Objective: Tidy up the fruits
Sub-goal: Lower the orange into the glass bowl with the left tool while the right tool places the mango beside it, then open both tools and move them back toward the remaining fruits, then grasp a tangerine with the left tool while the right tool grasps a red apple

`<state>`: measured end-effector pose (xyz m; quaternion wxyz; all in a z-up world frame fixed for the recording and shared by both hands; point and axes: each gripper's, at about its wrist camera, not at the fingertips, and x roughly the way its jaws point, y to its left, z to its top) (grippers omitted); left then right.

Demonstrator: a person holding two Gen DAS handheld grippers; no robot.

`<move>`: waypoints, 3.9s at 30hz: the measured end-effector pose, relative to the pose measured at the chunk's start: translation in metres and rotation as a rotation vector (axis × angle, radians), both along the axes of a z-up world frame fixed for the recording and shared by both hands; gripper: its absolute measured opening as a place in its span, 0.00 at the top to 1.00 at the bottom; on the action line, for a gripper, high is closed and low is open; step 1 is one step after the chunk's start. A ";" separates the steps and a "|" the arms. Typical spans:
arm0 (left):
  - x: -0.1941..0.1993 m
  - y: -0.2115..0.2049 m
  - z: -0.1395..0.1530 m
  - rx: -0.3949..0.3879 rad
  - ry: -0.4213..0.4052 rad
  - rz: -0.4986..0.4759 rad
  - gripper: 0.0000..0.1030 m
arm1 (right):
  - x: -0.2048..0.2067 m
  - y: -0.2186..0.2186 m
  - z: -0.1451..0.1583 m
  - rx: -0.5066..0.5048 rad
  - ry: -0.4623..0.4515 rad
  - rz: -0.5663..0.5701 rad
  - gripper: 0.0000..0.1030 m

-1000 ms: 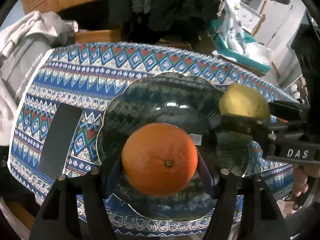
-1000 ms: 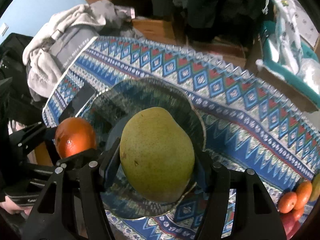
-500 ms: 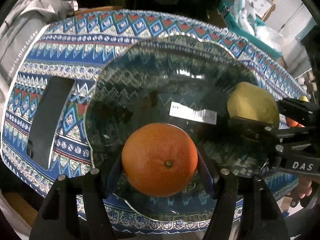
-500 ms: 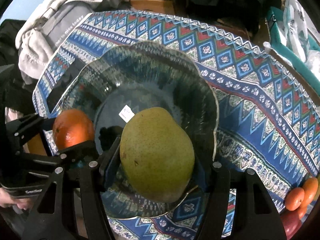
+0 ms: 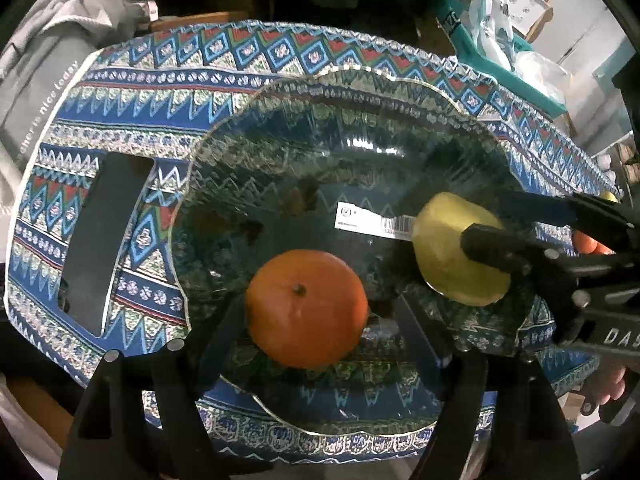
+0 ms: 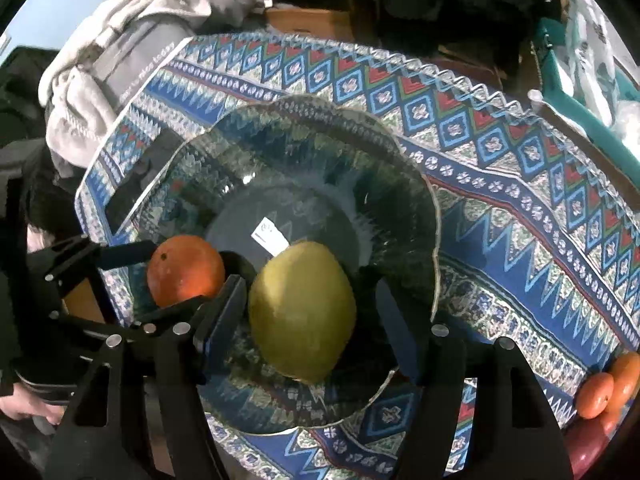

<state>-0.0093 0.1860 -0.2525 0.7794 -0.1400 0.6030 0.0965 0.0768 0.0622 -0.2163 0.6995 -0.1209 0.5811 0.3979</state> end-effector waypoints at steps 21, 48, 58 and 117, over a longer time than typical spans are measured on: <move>0.009 -0.027 0.081 0.021 -0.202 -0.037 0.23 | 0.001 -0.070 0.105 0.056 -0.225 -0.126 0.33; 0.017 -0.137 0.143 0.027 -0.308 -0.269 0.22 | -0.018 -0.215 0.157 0.052 -0.366 -0.262 0.26; 0.027 -0.177 0.142 0.017 -0.294 -0.337 0.22 | -0.015 -0.270 0.159 0.038 -0.387 -0.336 0.24; 0.110 -0.284 0.010 -0.045 -0.048 -0.485 0.22 | 0.026 -0.369 -0.043 -0.200 -0.083 -0.281 0.29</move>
